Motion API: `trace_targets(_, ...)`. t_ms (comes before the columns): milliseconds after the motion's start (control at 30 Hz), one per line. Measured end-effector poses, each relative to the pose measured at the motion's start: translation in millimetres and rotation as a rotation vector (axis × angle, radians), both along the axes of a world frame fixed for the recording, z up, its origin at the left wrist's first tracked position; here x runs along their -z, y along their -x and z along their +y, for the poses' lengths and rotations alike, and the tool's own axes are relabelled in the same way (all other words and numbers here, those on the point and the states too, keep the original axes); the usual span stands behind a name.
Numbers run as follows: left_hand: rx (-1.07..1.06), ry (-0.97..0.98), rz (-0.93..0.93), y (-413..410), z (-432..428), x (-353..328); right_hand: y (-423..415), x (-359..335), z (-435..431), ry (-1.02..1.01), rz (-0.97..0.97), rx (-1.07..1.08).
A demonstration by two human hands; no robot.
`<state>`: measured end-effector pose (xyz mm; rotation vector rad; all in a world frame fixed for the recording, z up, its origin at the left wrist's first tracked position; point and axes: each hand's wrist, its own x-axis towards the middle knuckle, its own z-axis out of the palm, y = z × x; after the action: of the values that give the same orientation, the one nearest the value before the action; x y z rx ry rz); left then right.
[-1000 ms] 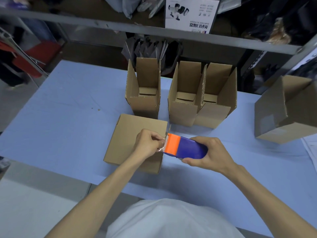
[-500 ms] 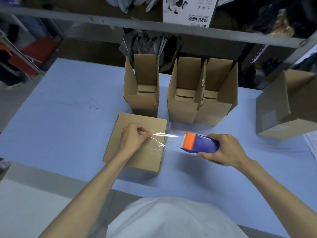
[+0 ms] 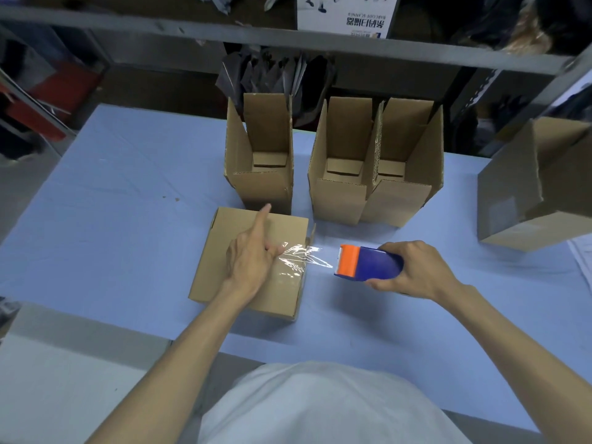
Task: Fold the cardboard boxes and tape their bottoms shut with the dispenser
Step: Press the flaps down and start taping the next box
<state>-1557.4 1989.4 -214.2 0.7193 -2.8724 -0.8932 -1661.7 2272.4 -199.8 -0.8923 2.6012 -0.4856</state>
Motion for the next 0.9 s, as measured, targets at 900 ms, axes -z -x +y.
trace_targets(900,0.186,-0.232,0.154,-6,7,12,2,12,-94,-0.463,0.265,-0.276)
